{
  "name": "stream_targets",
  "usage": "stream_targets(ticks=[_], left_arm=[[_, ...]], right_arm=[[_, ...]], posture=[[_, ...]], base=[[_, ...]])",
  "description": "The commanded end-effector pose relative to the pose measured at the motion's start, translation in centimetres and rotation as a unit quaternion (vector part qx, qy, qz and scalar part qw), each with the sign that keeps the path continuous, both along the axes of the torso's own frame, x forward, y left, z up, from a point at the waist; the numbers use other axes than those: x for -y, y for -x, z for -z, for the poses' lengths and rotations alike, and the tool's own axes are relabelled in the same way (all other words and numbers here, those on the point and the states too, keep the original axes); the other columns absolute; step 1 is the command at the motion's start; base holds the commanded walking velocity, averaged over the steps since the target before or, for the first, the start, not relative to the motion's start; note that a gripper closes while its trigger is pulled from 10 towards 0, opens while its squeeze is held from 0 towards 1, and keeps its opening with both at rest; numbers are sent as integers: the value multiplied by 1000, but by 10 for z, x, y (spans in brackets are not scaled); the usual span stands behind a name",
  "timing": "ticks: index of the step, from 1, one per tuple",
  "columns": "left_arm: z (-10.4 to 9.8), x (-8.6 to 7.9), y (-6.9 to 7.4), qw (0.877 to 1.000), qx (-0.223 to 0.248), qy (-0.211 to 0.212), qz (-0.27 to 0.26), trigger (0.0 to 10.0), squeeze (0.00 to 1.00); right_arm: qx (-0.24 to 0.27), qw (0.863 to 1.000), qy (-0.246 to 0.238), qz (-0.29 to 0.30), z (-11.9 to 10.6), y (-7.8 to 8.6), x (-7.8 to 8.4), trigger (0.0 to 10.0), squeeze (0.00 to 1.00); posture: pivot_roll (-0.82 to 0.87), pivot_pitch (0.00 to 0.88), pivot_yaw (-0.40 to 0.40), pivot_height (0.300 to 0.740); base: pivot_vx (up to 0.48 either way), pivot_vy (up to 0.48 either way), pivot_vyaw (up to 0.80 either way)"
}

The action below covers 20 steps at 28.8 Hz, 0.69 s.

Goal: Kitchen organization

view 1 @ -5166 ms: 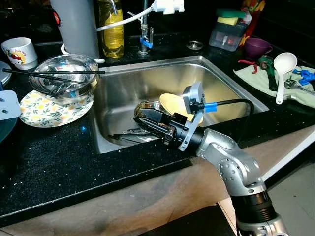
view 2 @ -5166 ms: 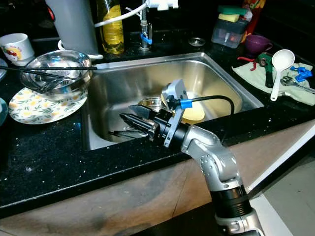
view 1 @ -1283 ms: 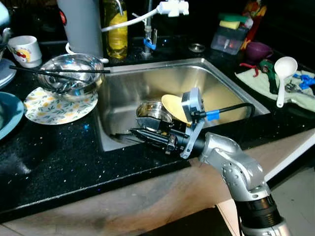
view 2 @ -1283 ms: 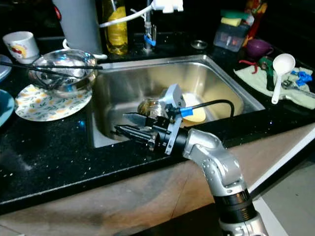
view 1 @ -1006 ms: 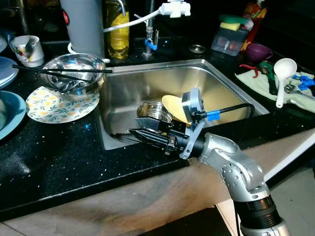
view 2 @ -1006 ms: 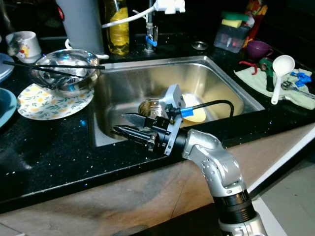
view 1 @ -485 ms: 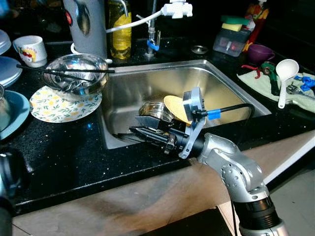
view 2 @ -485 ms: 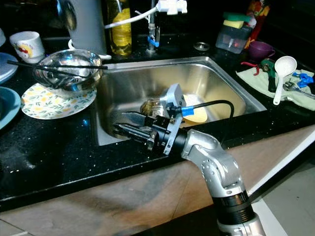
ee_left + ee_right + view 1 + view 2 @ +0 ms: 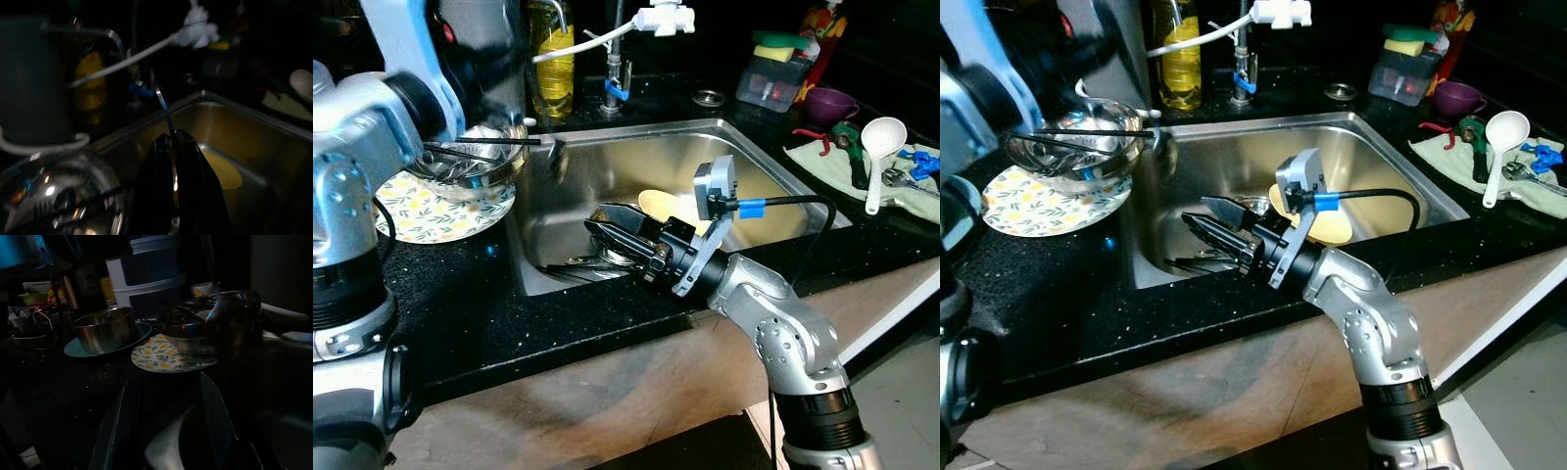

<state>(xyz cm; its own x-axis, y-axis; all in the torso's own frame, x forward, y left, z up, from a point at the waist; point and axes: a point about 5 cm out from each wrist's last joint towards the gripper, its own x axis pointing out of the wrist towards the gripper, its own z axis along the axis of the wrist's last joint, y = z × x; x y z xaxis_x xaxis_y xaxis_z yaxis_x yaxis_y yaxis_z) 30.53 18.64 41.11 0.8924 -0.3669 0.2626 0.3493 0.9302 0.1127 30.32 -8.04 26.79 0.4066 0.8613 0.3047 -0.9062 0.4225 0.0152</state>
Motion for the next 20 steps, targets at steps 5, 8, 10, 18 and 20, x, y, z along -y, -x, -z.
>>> stream_targets(ticks=[5,8,10,18,20], left_arm=[[23,1,-6,992,-100,69,-26,0,0],[31,6,-6,990,-118,74,-20,0,0],[31,6,-6,990,-118,74,-20,0,0],[44,23,2,986,-124,100,50,0,0],[49,26,4,983,-143,99,59,0,0]], right_arm=[[-13,1000,-11,18,0,-5,1,10000,0],[-17,999,-13,31,0,-7,2,10000,0],[-17,999,-13,31,0,-7,2,10000,0],[-19,997,-33,62,-3,-12,4,10000,0],[-20,997,-37,68,-4,-14,4,10000,0]], posture=[[16,190,-50,740],[17,192,-50,740],[17,192,-50,740],[20,192,-48,740],[20,192,-48,740]], base=[[0,0,0],[0,0,0],[0,0,0],[0,0,0],[0,0,0]])
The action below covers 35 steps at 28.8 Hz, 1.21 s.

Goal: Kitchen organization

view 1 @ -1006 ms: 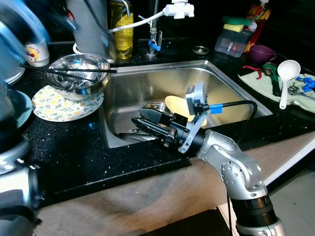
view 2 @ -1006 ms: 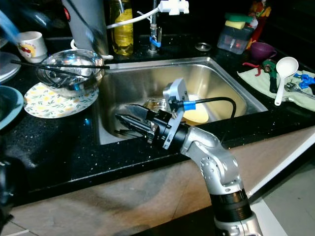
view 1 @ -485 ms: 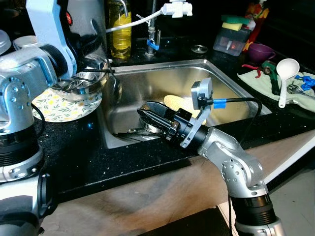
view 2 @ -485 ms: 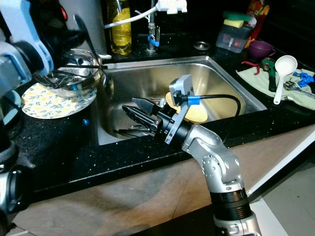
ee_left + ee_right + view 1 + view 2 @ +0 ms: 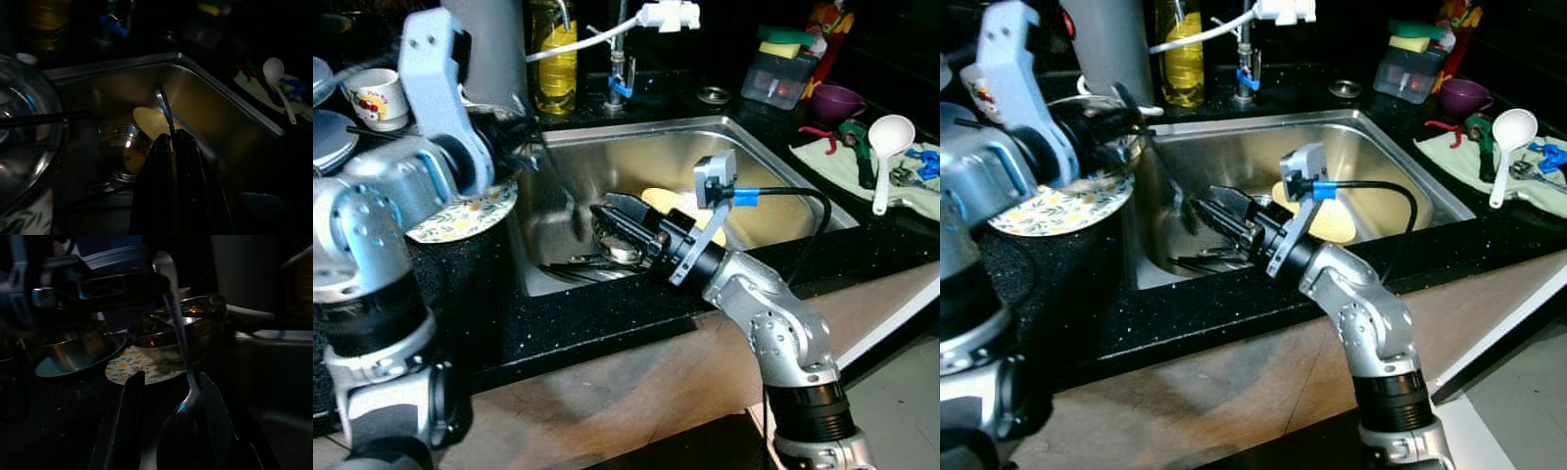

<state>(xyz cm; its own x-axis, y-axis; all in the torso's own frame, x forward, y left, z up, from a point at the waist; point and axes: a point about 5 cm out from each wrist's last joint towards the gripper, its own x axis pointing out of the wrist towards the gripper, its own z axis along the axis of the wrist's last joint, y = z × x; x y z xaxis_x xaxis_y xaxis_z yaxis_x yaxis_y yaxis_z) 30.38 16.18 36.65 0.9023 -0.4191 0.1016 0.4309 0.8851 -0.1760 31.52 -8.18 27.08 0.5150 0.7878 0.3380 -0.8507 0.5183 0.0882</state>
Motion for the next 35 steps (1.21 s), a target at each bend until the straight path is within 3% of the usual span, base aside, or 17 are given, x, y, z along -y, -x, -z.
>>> stream_targets(ticks=[1,6,14,15,25,30,31,33,35], left_arm=[[12,2,3,999,-33,-6,9,0,0],[30,6,3,996,-83,-14,21,0,0],[30,5,8,995,-83,-34,49,0,0],[30,2,10,994,-86,-41,56,0,0],[29,-12,18,993,-91,-28,65,0,0],[29,-12,19,993,-91,-33,75,0,0],[29,-12,19,993,-91,-33,75,0,0],[30,-9,20,991,-91,-38,89,0,0],[30,-9,20,991,-91,-38,89,0,0]], right_arm=[[2,1000,-4,14,-1,-2,2,10000,0],[-20,999,11,34,3,-8,2,10000,0],[-18,999,5,35,2,-8,5,10000,0],[-16,999,0,30,0,-7,5,10000,1000],[-7,998,-26,-51,-8,5,1,10000,1000],[-5,992,16,-123,-3,17,-5,10000,1000],[-5,992,16,-123,-3,17,-5,10000,1000],[7,990,59,-129,4,20,-10,10000,1000],[7,990,59,-129,4,20,-10,10000,1000]], posture=[[23,188,-49,740],[23,185,-48,740],[18,177,-45,740],[20,175,-45,740],[23,172,-51,740],[18,178,-50,740],[18,178,-50,740],[15,182,-51,740],[15,182,-51,740]], base=[[0,0,0],[0,0,0],[0,0,0],[0,0,0],[0,0,0],[0,0,0],[0,0,0],[0,0,0],[0,0,0]])
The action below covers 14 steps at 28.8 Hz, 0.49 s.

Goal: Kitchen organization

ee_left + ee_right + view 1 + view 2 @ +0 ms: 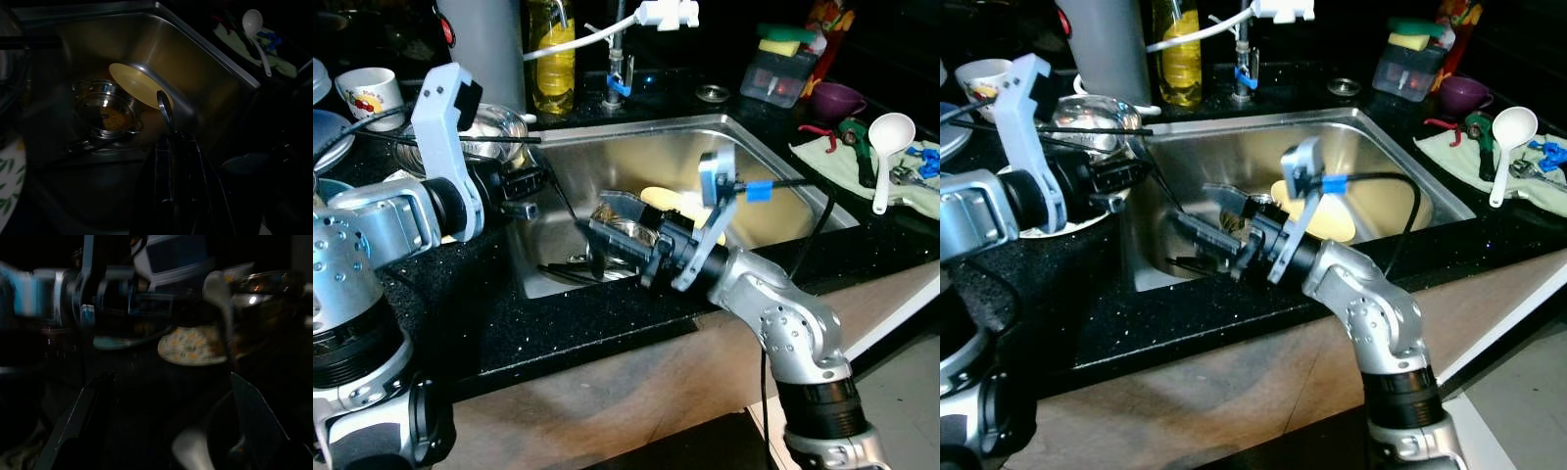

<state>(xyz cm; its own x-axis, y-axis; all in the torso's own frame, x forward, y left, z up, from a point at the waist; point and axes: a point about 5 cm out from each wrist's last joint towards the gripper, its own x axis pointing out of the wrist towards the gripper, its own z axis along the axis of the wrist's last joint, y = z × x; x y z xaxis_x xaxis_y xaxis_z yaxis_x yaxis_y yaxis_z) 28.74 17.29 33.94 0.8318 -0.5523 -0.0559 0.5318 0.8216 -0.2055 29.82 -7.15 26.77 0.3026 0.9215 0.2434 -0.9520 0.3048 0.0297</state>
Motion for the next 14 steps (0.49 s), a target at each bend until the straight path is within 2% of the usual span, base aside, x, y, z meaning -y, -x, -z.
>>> stream_targets(ticks=[1,2,3,4,5,6,7,8,9,10,14], left_arm=[[4,3,5,1000,-14,-15,19,0,0],[4,4,5,1000,-14,-15,21,0,0],[4,4,5,1000,-14,-15,21,0,0],[4,4,5,1000,-12,-14,22,0,0],[4,4,5,1000,-12,-14,22,0,0],[4,4,6,1000,-11,-14,24,0,0],[4,4,6,1000,-11,-14,24,0,0],[4,4,6,1000,-10,-13,25,0,0],[4,4,6,1000,-10,-13,25,0,0],[4,4,6,1000,-9,-12,27,0,0],[4,5,7,999,-8,-14,30,0,0]], right_arm=[[31,999,28,22,4,-2,-2,10000,59],[63,995,43,59,4,-8,-3,10000,0],[63,995,43,59,4,-8,-3,10000,0],[107,987,58,102,0,-15,-5,10000,0],[107,987,58,102,0,-15,-5,10000,0],[142,979,70,129,-4,-19,-6,10000,0],[142,979,70,129,-4,-19,-6,10000,0],[177,968,87,154,-8,-23,-8,10000,0],[177,968,87,154,-8,-23,-8,10000,0],[206,958,99,173,-11,-25,-10,10000,0],[222,951,106,187,-13,-26,-14,10000,0]], posture=[[15,182,-51,740],[18,185,-52,740],[18,185,-52,740],[18,185,-52,740],[18,185,-52,740],[17,186,-54,740],[17,186,-54,740],[17,186,-54,740],[17,186,-54,740],[18,185,-57,740],[18,186,-59,740]], base=[[0,0,0],[0,0,0],[0,0,0],[0,0,0],[0,0,0],[0,0,0],[0,0,0],[0,0,0],[0,0,0],[0,0,0],[0,0,0]])
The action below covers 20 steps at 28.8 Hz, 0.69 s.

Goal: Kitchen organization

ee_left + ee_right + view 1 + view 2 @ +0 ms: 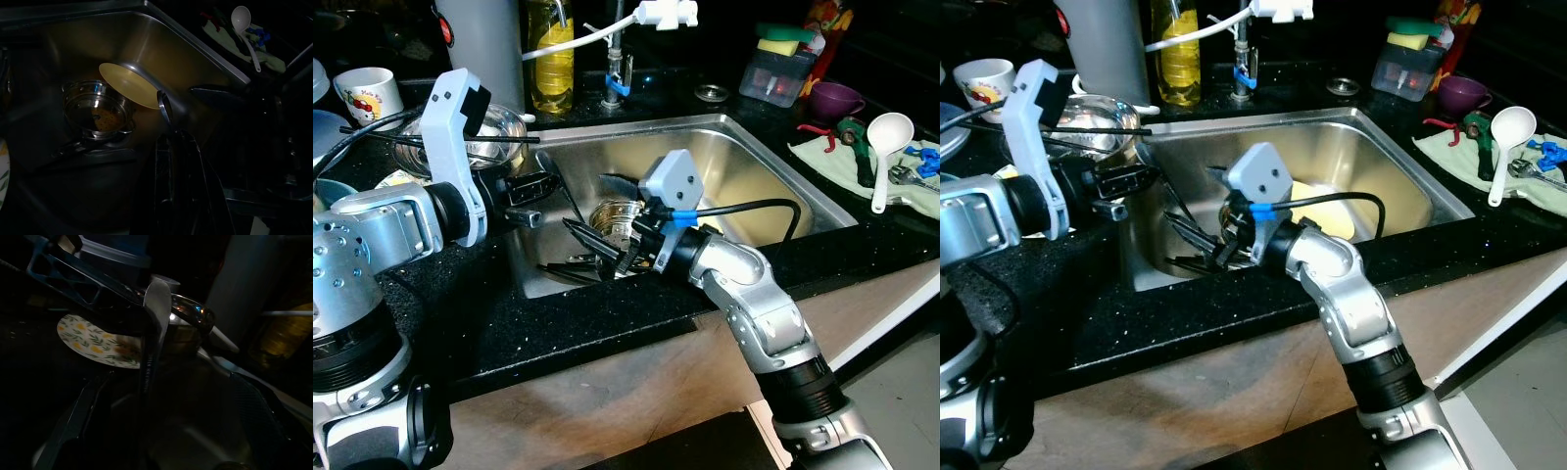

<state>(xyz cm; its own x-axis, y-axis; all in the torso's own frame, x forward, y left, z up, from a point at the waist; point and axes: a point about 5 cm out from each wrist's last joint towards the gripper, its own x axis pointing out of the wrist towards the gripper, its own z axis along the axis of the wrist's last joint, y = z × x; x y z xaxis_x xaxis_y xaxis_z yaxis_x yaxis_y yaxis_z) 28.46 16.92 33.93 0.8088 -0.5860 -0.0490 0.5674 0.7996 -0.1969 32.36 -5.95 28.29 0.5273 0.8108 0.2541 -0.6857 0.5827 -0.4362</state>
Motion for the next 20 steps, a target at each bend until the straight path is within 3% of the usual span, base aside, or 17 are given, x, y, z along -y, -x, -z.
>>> stream_targets(ticks=[1,14,15,16,17,20], left_arm=[[4,1,4,1000,-13,-12,9,0,0],[2,5,4,1000,-11,-7,20,0,0],[2,5,4,1000,-11,-7,20,0,0],[2,5,4,1000,-11,-7,20,0,0],[2,5,4,1000,-11,-7,20,0,0],[2,5,4,1000,-11,-7,19,0,0]], right_arm=[[3,1000,7,3,2,-1,-2,10000,0],[-43,999,13,-19,27,1,-19,10000,0],[-46,999,15,-14,29,0,-19,5686,0],[-50,999,15,-9,30,-1,-20,706,0],[-52,999,16,-6,31,-2,-21,0,0],[-54,998,15,-3,31,-3,-21,0,0]], posture=[[18,186,-59,740],[14,185,-52,740],[15,185,-54,740],[15,184,-53,740],[15,185,-53,740],[16,185,-54,740]], base=[[0,0,0],[0,0,0],[0,0,0],[0,0,0],[0,0,0],[0,0,0]])
